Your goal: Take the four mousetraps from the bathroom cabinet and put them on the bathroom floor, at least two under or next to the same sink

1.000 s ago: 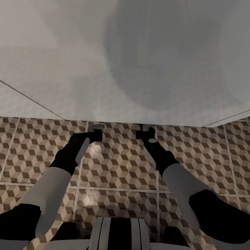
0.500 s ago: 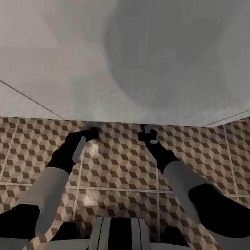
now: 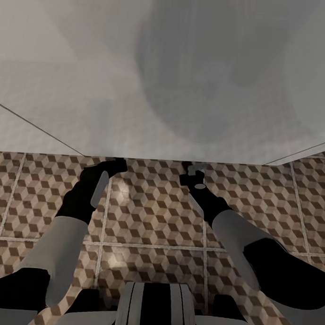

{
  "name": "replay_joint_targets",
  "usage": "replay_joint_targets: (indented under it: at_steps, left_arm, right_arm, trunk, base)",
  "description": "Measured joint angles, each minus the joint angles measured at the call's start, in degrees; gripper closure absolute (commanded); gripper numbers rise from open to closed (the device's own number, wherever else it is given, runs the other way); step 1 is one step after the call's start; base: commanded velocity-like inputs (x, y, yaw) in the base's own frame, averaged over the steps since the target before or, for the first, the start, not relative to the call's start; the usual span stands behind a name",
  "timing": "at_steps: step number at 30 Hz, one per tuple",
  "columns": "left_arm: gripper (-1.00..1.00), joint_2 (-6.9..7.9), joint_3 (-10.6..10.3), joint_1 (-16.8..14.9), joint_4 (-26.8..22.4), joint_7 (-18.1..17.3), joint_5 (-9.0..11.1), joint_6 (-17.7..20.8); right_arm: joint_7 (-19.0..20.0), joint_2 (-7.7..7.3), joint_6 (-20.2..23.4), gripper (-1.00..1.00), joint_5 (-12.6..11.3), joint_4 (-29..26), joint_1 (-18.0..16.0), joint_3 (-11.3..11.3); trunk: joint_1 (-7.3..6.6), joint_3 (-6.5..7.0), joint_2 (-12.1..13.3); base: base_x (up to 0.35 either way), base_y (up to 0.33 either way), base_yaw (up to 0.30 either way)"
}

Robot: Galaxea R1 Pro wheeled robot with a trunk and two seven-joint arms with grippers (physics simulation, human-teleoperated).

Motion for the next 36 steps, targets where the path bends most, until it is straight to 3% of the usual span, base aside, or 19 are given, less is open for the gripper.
replay_joint_targets:
  at_steps: [36]
  left_arm:
    - [1.00,-0.09,-0.17,0.00,-0.10,-0.16,0.08,0.02]
  right_arm:
    - [0.15,0.20,-2.31,1.00,-0.11,0.51,0.03,0.13]
  trunk:
    - [0.00,0.00,0.00]
  base:
    - [0.000,0.000,0.000]
